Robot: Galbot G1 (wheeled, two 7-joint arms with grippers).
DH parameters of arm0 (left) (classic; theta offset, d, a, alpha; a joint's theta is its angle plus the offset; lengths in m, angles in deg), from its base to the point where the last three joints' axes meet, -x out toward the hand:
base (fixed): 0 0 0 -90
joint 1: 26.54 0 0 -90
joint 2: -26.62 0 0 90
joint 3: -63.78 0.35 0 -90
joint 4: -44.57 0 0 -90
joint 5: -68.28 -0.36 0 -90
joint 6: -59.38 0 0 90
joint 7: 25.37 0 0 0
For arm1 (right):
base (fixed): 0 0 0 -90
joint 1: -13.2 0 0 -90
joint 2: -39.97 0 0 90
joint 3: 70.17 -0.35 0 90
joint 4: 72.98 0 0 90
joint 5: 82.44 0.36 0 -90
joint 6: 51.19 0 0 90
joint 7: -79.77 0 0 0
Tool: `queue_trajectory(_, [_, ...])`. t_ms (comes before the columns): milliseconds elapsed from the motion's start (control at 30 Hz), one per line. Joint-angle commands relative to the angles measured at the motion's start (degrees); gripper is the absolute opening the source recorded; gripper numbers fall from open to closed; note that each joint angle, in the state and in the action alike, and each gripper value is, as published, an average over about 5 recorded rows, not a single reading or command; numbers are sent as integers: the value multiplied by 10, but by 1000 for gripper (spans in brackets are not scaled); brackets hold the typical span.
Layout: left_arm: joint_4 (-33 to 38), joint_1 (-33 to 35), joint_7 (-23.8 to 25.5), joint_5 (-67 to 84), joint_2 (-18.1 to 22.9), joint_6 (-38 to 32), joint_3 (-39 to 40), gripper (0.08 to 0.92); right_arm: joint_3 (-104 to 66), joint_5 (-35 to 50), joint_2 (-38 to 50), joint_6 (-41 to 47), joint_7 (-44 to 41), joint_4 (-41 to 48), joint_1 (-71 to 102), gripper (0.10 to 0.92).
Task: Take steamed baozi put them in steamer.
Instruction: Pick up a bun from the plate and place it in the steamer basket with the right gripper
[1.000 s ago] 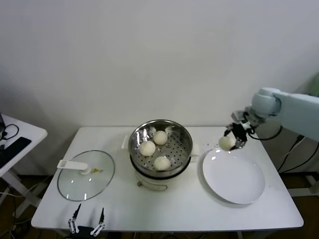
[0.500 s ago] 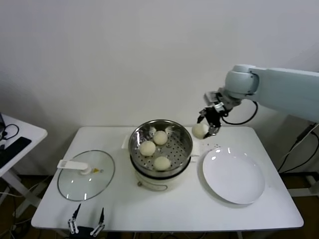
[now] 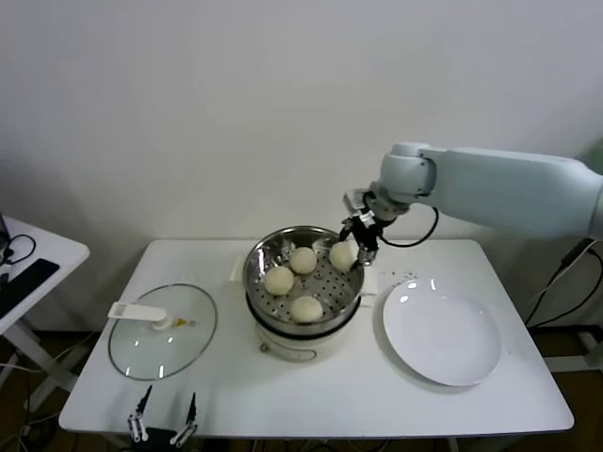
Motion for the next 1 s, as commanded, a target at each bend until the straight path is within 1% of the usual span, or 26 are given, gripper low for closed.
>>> queue_trajectory(33, [-4,-1,0,-1,10,-1,-2,823,-39,-39,-29,9,15,37,98,704])
queue_trajectory(600, [-11,-5,0,-3,10,-3,-4,823,-53,-67,-33,1,17,65,126,707])
queue_trajectory(767, [-13,-6,0,-4,10,-3,-4,823,-53,-49,-34,-3,12,70,116,739])
queue_trajectory(933, [-14,-6,1,-7,10,-2,-4,823,-45,-9,-32,-12,-5,73,78,807])
queue_trajectory(1000, [-13,-5,1,-7,10,-2,-4,823,-39,9,-27,-16,-16,73,50,818])
